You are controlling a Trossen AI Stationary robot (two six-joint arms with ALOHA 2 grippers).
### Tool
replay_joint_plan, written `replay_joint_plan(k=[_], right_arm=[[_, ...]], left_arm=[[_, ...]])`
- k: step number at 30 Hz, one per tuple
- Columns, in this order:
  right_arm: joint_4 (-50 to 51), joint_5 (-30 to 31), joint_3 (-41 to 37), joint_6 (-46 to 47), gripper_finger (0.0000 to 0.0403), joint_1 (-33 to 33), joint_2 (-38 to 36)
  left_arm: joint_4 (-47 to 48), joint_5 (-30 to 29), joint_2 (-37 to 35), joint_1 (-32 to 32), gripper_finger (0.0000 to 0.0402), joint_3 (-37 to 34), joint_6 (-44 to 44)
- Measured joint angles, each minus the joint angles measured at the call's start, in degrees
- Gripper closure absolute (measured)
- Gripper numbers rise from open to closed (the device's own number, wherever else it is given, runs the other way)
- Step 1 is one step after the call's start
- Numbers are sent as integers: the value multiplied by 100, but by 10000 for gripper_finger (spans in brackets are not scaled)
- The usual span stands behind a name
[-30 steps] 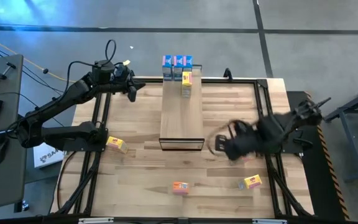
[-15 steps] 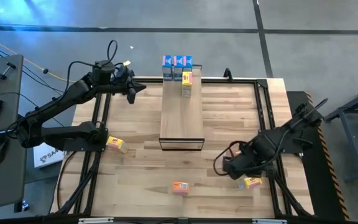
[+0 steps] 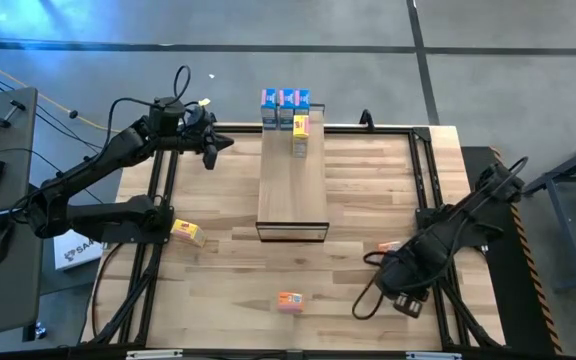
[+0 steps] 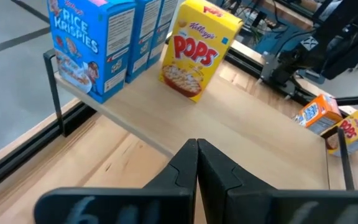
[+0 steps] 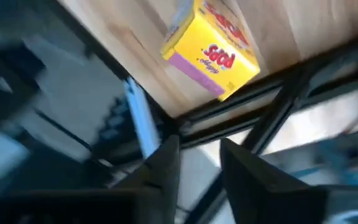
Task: Stack cereal on shelf
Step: Put the right yellow cereal box on the shelf aligned with the yellow cereal box
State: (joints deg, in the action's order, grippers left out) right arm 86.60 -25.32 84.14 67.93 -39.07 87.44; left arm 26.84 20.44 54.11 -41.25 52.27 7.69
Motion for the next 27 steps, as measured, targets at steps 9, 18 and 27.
replay_joint_plan(k=[9, 18, 27], right_arm=[[139, -33, -156, -2149, 342, -112, 0], [-231, 1024, -156, -2685, 165, -491, 0], [-1057, 1662, -850, -2642, 119, -765, 4]], left_arm=[[85, -19, 0, 36, 396, 0, 567], [80, -378, 0, 338, 356, 0, 416], [80, -598, 0, 637, 320, 0, 413]])
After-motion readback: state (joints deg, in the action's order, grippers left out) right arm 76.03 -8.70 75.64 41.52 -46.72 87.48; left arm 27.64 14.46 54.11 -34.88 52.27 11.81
